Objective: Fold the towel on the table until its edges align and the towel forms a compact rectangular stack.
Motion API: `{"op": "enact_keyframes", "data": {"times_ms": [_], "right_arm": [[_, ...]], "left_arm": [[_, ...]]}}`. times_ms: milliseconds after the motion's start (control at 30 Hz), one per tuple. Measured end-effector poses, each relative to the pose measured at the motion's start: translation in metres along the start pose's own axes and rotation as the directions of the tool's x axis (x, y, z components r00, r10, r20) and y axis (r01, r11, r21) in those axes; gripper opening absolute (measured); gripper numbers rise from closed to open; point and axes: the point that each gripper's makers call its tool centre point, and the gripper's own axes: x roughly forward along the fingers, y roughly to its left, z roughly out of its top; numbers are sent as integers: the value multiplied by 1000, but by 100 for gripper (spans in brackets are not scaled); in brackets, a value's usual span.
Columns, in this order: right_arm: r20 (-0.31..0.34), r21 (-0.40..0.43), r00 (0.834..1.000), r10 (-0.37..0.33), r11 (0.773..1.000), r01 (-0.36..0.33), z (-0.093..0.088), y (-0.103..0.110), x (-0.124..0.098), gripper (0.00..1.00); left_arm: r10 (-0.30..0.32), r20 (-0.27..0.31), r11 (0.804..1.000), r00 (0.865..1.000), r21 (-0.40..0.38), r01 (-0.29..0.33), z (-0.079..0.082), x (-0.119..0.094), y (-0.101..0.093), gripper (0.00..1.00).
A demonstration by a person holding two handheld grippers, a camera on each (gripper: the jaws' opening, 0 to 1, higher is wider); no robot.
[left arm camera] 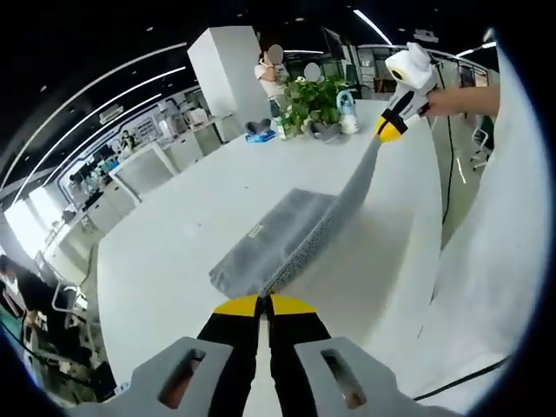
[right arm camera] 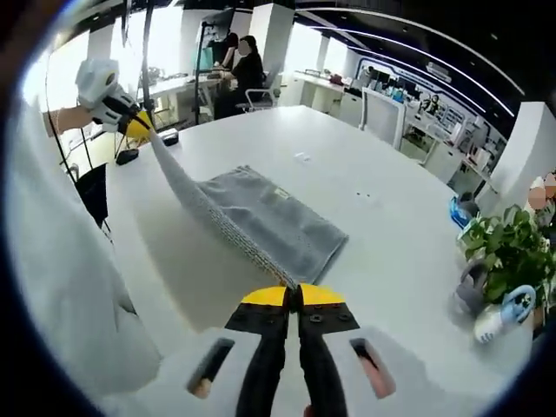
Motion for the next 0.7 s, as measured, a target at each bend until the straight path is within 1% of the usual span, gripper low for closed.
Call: {"op": "enact_keyframes", "data": {"times_ms": [267,300,400,600,700], "right_arm": [[19,-9,999,-33,999,33,16,-17,15,0],[20,-10,999,-36,999,36,17,-19,17,0],[18,-11,999,-48,999,48,19,-26,25,0],[20,10,998,-68,998,67,24,-41,37,0],[20,15,997,-74,997,73,26,-47,44,0]], "left_arm": [[21,-8,1000,1000,9,-21,6,16,20,3],[22,-10,1000,1000,4,-22,6,19,23,3],[21,-6,999,1000,-45,-21,10,28,31,3],[33,11,998,999,-59,-32,18,42,45,3],[35,7,996,999,-77,-35,19,50,52,3]]}}
